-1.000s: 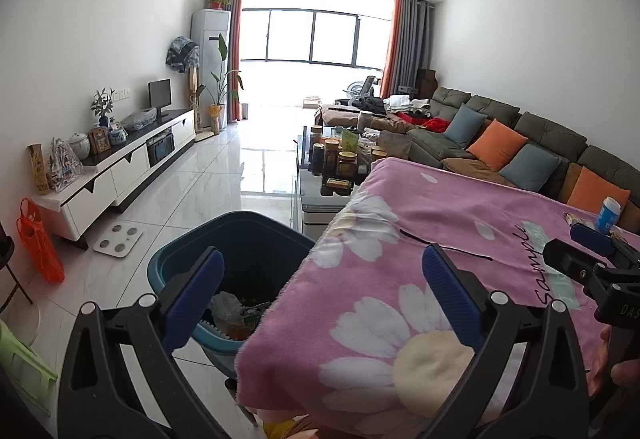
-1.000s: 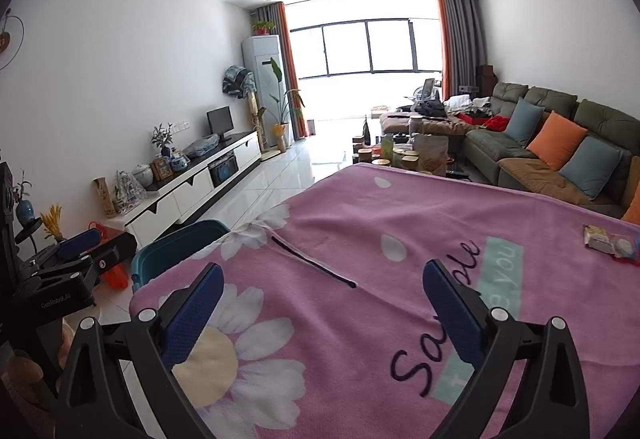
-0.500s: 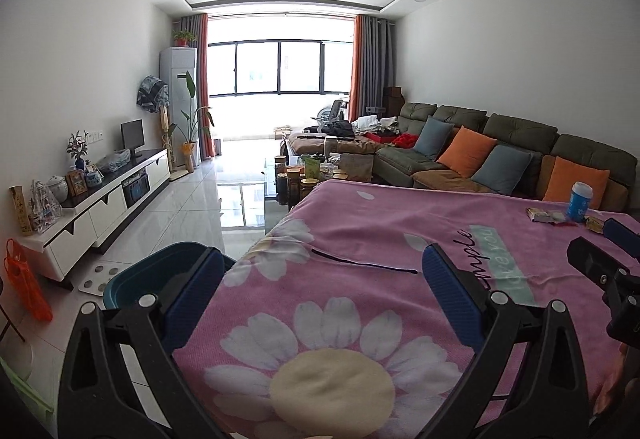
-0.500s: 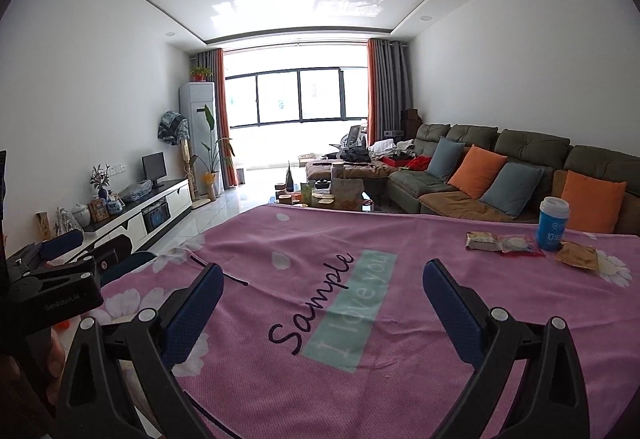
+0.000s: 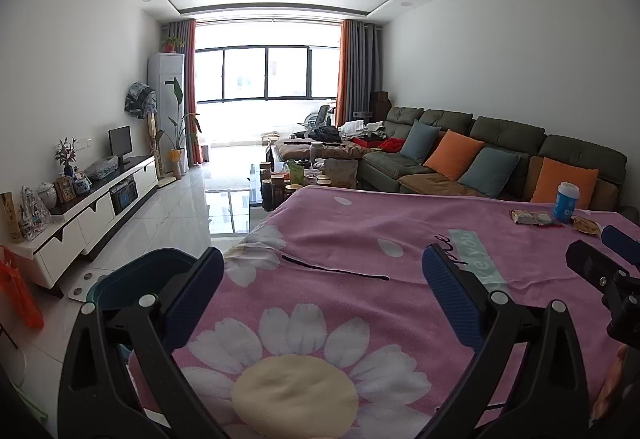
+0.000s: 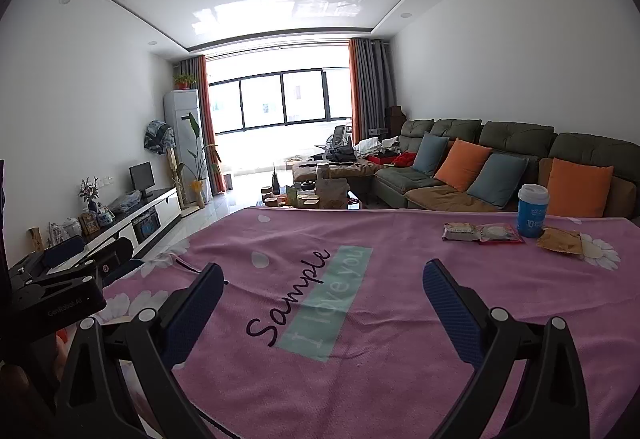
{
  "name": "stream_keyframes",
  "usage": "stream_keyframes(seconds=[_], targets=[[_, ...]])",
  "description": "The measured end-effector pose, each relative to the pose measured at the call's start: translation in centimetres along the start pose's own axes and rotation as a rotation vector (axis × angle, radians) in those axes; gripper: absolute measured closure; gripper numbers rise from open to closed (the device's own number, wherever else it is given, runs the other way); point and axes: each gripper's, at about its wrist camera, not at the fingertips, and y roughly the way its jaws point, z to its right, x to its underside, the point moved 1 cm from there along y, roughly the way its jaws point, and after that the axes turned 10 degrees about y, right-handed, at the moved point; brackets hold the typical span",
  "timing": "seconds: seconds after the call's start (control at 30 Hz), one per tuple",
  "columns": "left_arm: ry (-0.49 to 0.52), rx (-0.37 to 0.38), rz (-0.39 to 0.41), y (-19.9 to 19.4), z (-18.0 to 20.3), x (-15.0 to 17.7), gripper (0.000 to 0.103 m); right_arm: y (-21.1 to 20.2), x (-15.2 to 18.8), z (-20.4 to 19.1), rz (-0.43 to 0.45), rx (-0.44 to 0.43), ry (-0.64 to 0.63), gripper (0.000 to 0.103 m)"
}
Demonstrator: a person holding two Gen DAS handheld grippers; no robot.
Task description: Collect trash
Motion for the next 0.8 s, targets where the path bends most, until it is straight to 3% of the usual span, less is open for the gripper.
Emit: stream_keyframes(seconds=[0.8], targets=[[0.012,-0.012,0.023,-0.48,0.59,-0.25,0.005,-0.21,-0.06,0.42,-0.003,0.003,0.025,0.007]])
